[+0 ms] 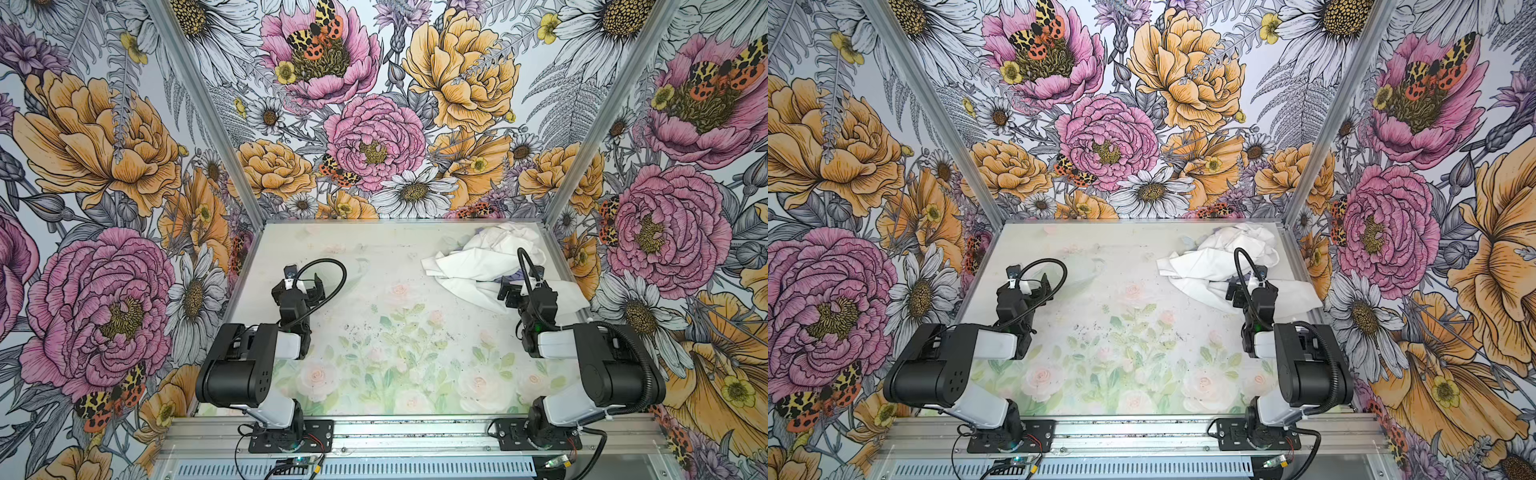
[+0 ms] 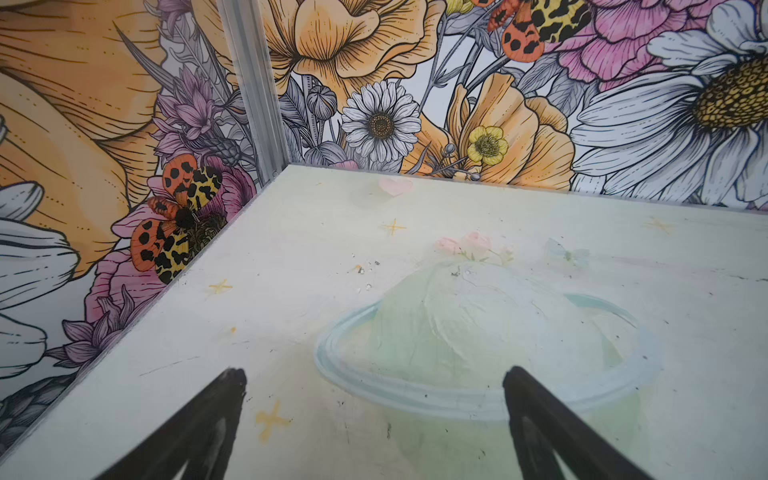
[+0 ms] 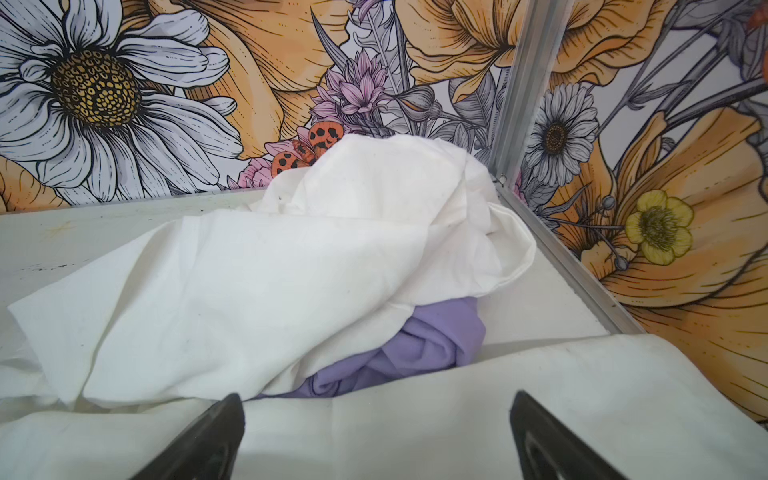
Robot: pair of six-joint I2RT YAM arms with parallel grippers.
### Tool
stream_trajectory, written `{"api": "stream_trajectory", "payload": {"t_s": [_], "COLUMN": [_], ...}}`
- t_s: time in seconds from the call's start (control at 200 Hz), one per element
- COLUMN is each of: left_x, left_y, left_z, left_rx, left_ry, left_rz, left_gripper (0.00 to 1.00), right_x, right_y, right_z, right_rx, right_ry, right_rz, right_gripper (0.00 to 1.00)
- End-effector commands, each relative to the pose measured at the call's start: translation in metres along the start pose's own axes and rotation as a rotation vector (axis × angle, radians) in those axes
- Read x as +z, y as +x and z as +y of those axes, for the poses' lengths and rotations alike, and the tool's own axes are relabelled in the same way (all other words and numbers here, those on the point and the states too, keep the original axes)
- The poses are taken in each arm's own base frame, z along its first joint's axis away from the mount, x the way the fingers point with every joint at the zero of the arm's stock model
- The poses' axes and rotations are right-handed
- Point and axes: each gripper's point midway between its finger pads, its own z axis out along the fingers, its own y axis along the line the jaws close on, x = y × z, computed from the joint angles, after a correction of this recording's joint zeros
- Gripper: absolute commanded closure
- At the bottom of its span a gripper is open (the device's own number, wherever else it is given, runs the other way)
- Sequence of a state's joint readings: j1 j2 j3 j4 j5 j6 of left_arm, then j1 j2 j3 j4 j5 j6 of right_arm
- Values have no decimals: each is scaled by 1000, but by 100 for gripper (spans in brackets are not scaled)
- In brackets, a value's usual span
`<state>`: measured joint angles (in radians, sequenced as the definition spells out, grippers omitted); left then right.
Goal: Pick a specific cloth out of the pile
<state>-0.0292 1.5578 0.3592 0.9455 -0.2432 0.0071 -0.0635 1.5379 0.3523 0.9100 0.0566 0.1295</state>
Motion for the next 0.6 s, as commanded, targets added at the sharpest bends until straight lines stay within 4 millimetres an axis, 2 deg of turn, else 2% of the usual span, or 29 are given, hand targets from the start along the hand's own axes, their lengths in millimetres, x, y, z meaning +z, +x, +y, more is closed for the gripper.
{"api": "stream_trajectory", "payload": {"t_s": [0.0,0.596], "left_x": [2,3], "left_y": [-10,-9], "left_z": [-2,-7], "left_rx": [-3,-14], "left_ry": [20,76], "left_rz": [-26,-13], "left_gripper": [1,1], "right_x": [0,2], "right_y": [-10,-10], "right_z": [1,1], "right_rx": [-7,-9], "right_ry": [4,12], "right_rz": [-34,-24], "right_gripper": [1,1]}}
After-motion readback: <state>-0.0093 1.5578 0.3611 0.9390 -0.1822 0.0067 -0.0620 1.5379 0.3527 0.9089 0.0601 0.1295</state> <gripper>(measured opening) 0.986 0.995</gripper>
